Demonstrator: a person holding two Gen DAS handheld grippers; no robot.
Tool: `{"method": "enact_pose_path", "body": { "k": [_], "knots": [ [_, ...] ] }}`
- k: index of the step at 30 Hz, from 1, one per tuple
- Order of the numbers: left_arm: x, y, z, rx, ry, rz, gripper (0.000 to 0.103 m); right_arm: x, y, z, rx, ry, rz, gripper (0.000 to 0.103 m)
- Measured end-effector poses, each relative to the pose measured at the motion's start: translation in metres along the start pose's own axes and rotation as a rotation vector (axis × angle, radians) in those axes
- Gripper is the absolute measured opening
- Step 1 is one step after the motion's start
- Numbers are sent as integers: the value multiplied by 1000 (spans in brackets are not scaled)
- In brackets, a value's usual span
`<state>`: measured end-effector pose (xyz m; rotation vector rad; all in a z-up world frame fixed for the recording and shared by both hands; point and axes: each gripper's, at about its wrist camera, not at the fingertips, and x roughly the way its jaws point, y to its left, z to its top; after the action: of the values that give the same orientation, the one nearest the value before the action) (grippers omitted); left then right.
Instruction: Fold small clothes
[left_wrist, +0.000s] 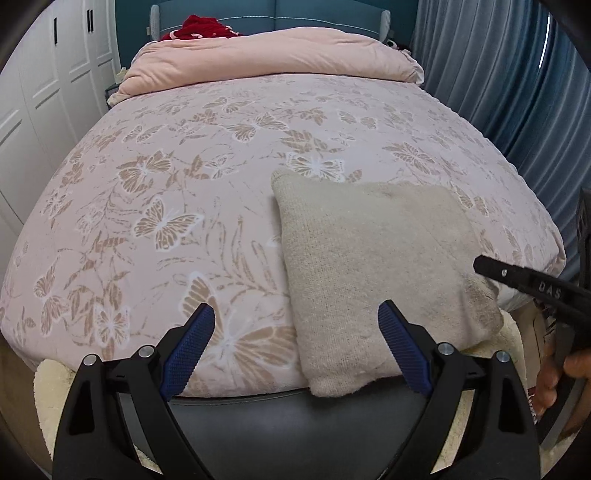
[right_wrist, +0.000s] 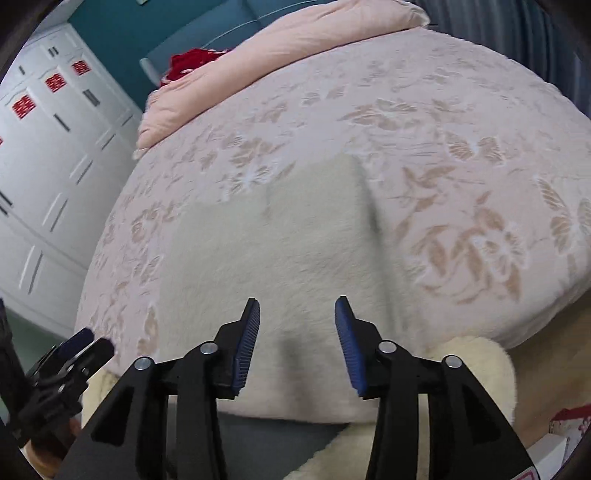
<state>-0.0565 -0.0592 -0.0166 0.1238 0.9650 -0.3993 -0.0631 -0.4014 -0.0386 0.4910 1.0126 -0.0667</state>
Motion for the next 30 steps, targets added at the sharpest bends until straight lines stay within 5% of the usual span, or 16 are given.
{"method": "enact_pose_path", "body": {
  "k": [3,6,11,14,16,23,26,28,29,30],
  "knots": [
    [2,-9,2,13,10,-5,88,20,-17,1,21,66,-26,44],
    [2,-18,2,45,11,6,88,46,-23,-6,20,146,-5,18],
    [4,-23,1,71,22,23,88,0,-13,15,-11,-37,14,16],
    [8,-25,1,72,36,25,88,26,-23,17,-30,26,-46,17],
    [10,-27,1,74,42,26,88,64,-37,4,-21,131,-74,20],
    [17,-33,-1,84,67,14,88,20,-33,22,68,32,1,30],
    [24,-40,2,85,80,-16,89,30,-22,56,33,26,15,65],
    [31,-46,6,88,80,-46,89,53,-18,67,12,57,10,66],
    [35,-50,8,91,86,-51,89,67,-17,70,3,84,7,58],
    [39,-53,9,96,94,-55,89,78,-13,72,-3,127,13,19]
  ]
}}
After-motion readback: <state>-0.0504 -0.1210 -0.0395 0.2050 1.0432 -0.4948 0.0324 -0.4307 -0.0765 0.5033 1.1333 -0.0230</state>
